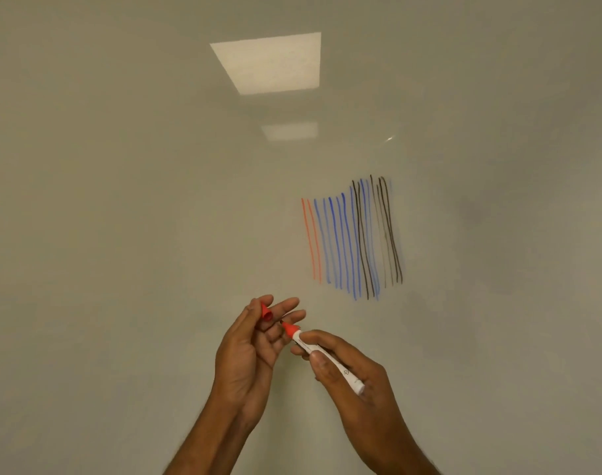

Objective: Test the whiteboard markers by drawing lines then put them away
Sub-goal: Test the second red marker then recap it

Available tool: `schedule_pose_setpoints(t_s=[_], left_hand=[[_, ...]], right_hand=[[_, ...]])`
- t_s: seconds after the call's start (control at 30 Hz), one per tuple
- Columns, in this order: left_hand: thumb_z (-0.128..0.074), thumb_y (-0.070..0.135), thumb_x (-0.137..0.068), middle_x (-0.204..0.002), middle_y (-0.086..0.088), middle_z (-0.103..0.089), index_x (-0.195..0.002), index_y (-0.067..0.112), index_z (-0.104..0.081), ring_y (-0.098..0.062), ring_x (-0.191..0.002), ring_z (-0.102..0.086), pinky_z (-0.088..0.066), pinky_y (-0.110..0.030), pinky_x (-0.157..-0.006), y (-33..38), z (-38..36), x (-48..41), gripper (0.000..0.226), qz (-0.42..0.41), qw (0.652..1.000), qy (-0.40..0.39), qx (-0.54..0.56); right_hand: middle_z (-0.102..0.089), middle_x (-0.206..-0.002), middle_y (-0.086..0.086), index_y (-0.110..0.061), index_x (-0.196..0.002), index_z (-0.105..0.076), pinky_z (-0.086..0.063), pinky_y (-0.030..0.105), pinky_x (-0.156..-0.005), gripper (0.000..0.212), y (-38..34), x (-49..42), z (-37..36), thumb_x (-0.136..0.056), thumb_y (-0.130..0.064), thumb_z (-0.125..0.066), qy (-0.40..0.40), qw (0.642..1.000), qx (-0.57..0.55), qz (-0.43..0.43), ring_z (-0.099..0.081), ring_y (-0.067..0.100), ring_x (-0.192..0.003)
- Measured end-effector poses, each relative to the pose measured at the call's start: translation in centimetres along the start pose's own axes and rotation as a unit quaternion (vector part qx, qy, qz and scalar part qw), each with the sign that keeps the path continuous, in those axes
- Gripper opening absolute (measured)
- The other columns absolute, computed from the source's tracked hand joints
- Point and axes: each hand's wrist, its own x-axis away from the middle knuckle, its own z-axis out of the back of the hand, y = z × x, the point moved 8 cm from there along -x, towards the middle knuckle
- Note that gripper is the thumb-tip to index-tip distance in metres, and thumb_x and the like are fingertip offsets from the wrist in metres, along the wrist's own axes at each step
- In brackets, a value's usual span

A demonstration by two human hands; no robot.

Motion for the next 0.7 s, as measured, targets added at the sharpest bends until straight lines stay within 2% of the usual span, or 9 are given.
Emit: schedule_pose_setpoints(t_s=[0.1,0.17,0.37,0.47,0.53,0.63,0.7], left_hand=[[-0.042,0.023,-0.108,-0.114,-0.027,-0.072,-0.113,0.004,-0.060,-0.035,-0.094,-0.076,-0.064,-0.042,-0.078,-0.4,0.2,0.9,0.027,0.037,0.998,-0.006,0.044],[-0.043,0.022,-0.107,-0.113,-0.027,-0.072,-0.112,0.004,-0.061,-0.035,-0.093,-0.076,-0.062,-0.044,-0.082,-0.6,0.5,1.4,0.026,0.042,0.998,-0.005,0.040],[-0.044,0.022,-0.107,-0.113,-0.029,-0.072,-0.123,0.002,-0.062,-0.040,-0.101,-0.074,-0.061,-0.046,-0.090,-1.0,1.5,2.2,0.031,0.027,1.000,0.002,-0.006],[-0.044,0.023,-0.107,-0.112,-0.027,-0.073,-0.121,0.003,-0.063,-0.040,-0.103,-0.073,-0.061,-0.045,-0.090,-1.3,1.9,2.4,0.031,0.020,0.999,0.005,-0.031],[-0.044,0.023,-0.106,-0.110,-0.027,-0.073,-0.118,0.004,-0.064,-0.040,-0.104,-0.073,-0.061,-0.045,-0.091,-1.6,2.2,2.5,0.030,0.018,0.999,0.013,-0.035],[-0.045,0.022,-0.106,-0.108,-0.027,-0.073,-0.117,0.003,-0.064,-0.037,-0.101,-0.074,-0.058,-0.046,-0.094,-2.1,2.7,2.8,0.029,0.018,0.999,0.024,-0.028],[-0.046,0.021,-0.106,-0.109,-0.028,-0.073,-0.119,0.003,-0.063,-0.036,-0.101,-0.074,-0.056,-0.046,-0.095,-2.5,3.1,3.0,0.028,0.019,0.999,0.029,-0.026]], right_hand=[[-0.068,-0.124,-0.015,-0.029,-0.125,-0.066,-0.049,0.022,-0.101,0.031,0.2,0.2,-1.2,-0.096,-0.039,-0.057,-0.015,1.000,-0.004,0.002,-0.061,0.008,-0.120],[-0.068,-0.123,-0.017,-0.029,-0.124,-0.066,-0.048,0.021,-0.101,0.030,0.2,0.3,-1.8,-0.095,-0.032,-0.057,-0.016,1.000,-0.007,0.006,-0.061,0.005,-0.120],[-0.070,-0.120,-0.014,-0.026,-0.123,-0.068,-0.049,0.018,-0.098,0.030,0.7,0.5,-2.5,-0.096,-0.029,-0.056,0.004,1.000,-0.009,0.009,-0.063,0.006,-0.117],[-0.071,-0.116,-0.015,-0.029,-0.121,-0.069,-0.050,0.018,-0.096,0.028,1.1,0.6,-2.5,-0.096,-0.029,-0.057,0.029,0.999,0.009,0.015,-0.064,0.006,-0.114],[-0.071,-0.113,-0.019,-0.039,-0.116,-0.070,-0.051,0.016,-0.093,0.027,1.3,0.7,-2.5,-0.096,-0.028,-0.056,0.043,0.999,0.017,0.018,-0.065,0.005,-0.112],[-0.068,-0.105,-0.031,-0.064,-0.101,-0.065,-0.048,0.007,-0.085,0.036,1.3,0.6,-2.9,-0.092,-0.031,-0.055,0.052,0.999,0.017,0.006,-0.065,-0.003,-0.105],[-0.069,-0.102,-0.031,-0.065,-0.098,-0.066,-0.048,0.006,-0.084,0.035,1.7,0.6,-3.2,-0.091,-0.032,-0.055,0.053,0.999,0.012,0.000,-0.065,-0.003,-0.104]])
